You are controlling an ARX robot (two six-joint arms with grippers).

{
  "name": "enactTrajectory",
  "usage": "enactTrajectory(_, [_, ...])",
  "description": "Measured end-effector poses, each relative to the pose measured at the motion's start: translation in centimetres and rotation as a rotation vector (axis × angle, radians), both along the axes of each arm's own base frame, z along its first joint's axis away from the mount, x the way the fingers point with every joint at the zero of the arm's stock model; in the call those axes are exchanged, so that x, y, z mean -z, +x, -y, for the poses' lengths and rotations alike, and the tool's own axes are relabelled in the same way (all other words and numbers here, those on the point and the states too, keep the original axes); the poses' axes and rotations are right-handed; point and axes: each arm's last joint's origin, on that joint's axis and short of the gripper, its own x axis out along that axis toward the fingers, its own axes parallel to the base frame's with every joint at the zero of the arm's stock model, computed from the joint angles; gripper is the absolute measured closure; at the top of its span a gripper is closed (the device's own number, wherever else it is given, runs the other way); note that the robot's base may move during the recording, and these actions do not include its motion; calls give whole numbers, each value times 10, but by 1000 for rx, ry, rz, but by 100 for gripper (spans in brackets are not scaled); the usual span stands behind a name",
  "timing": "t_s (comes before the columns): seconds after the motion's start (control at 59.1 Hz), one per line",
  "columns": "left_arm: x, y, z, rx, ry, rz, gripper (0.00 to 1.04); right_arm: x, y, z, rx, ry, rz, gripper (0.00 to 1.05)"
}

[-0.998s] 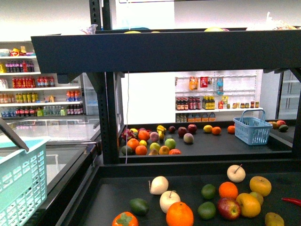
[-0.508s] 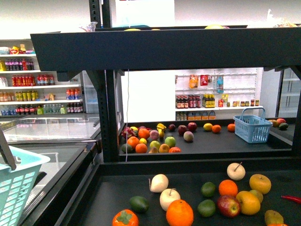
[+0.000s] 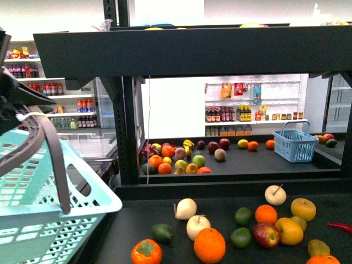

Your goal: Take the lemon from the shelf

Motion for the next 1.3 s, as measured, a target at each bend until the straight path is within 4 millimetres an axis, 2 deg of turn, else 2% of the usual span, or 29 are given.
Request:
enactTrajectory(0.118, [3, 2, 25, 85, 32, 21, 96, 0, 0, 0, 0, 0, 0, 7])
enactTrajectory(0.338, [10, 18, 70, 242, 38, 32, 96, 0, 0, 0, 0, 0, 0, 7])
enactTrajectory(0.457, [6, 23, 96, 338, 40, 63, 96, 0, 0, 0, 0, 0, 0, 7])
enactTrajectory(0.66, [3, 23, 128, 449, 46, 99, 96, 0, 0, 0, 0, 0, 0, 7])
enactTrajectory(0.795, [9, 27, 142, 481, 48, 93, 96, 0, 0, 0, 0, 0, 0, 7])
enactTrajectory(1.049, [14, 30, 155, 484, 62, 81, 96, 0, 0, 0, 0, 0, -1, 7])
enactTrajectory(1.151, [16, 31, 156, 478, 73, 82, 96, 8, 2, -1, 17, 80, -303, 7])
enactTrajectory(1.303, [18, 32, 156, 475, 77, 78, 96, 15, 12, -3, -29, 139, -439, 7])
